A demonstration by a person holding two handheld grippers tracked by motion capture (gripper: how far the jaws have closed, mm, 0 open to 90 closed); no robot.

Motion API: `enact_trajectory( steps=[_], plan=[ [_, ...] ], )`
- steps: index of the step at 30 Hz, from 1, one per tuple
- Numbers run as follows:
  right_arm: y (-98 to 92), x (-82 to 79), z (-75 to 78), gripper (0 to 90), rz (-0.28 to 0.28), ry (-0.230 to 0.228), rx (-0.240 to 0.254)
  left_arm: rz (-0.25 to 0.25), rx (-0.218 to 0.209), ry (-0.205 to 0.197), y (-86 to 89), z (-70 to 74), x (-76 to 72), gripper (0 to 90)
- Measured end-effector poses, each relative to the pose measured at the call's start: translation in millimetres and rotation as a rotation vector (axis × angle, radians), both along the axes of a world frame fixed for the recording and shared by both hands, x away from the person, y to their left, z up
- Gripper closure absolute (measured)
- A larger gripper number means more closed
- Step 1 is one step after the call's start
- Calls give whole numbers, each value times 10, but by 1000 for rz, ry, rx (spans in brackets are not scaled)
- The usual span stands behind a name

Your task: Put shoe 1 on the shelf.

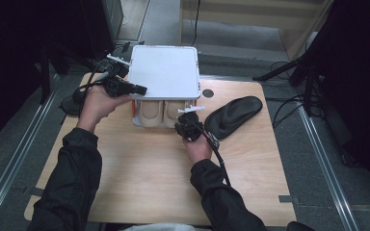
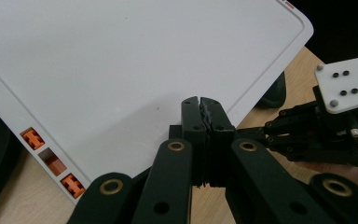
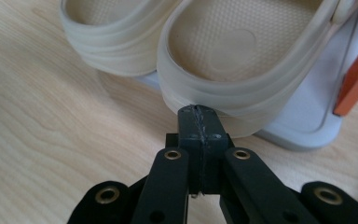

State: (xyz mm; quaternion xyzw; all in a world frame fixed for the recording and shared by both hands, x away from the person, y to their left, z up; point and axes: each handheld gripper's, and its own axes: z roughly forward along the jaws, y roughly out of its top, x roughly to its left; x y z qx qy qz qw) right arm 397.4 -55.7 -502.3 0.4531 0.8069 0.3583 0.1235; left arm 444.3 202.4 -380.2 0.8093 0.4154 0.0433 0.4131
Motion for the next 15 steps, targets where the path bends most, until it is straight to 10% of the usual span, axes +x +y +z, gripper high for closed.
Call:
enact_trajectory(
  steps=[15],
  plan=[
    [-214,-208,100,882,59,9,52,-17,-20,13,-2,24,2,731]
  ],
)
